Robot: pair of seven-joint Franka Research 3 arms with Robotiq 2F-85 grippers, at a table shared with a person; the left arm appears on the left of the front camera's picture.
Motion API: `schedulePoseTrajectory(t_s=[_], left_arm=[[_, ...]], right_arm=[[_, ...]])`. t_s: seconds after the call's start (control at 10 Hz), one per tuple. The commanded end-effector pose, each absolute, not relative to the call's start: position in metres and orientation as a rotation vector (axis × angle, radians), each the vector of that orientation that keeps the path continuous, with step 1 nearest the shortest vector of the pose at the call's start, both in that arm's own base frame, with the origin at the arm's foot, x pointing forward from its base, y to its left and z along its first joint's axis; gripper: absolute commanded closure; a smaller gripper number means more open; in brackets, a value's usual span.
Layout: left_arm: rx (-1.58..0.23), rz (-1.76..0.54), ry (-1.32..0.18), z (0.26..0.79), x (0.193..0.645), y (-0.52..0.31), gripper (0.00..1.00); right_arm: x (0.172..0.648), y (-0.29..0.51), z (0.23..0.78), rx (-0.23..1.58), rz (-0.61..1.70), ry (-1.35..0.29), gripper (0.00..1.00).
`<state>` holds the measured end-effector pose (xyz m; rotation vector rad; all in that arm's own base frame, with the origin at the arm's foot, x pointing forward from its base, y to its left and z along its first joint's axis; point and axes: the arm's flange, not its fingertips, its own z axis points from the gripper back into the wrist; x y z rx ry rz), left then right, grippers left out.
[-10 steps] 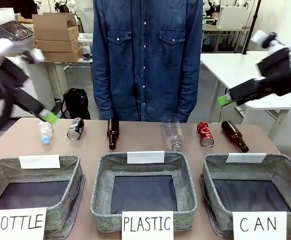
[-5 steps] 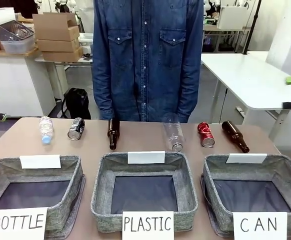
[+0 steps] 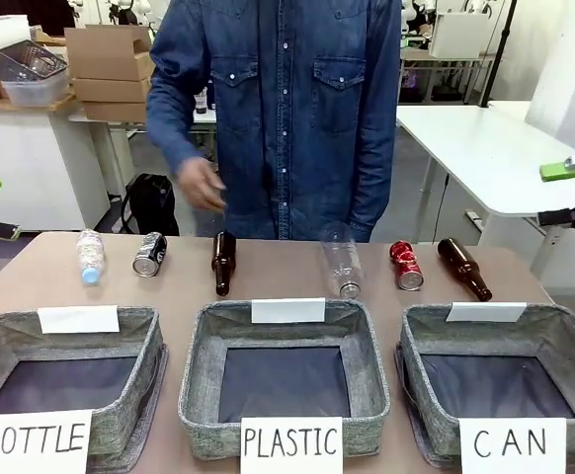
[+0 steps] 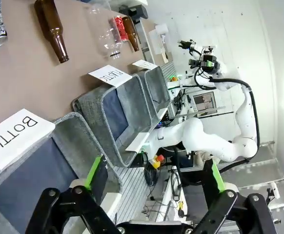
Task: Sort the can waste into the basket.
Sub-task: Pick up the can waste from the table and place it in the right Fabric basket.
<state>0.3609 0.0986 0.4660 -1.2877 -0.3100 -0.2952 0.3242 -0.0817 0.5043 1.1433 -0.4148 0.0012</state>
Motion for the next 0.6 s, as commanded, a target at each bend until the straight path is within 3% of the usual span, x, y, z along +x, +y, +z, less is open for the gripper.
schedulePoseTrajectory(t_s=[0.0,0.1,0.3,0.5], left_arm=[[-1.29,-0.327,-0.325,0.464,0.356,0.106,0.0],[-1.29,-0.327,-0.325,0.464,0.356,0.106,0.0],[-1.29,-0.327,-0.325,0.464,0.356,0.106,0.0],[-1.29,-0.327,-0.325,0.464,0.356,0.106,0.0]], right_arm=[[0.325,-0.092,0.507,1.155,0.015,-0.457,0.0],[0.324,-0.082,0.504,1.143,0.001,-0.415,0.0],[0.369,-0.035,0.52,0.741,0.189,-0.302,0.0],[0.412,0.01,0.518,0.369,0.091,-0.277,0.0]])
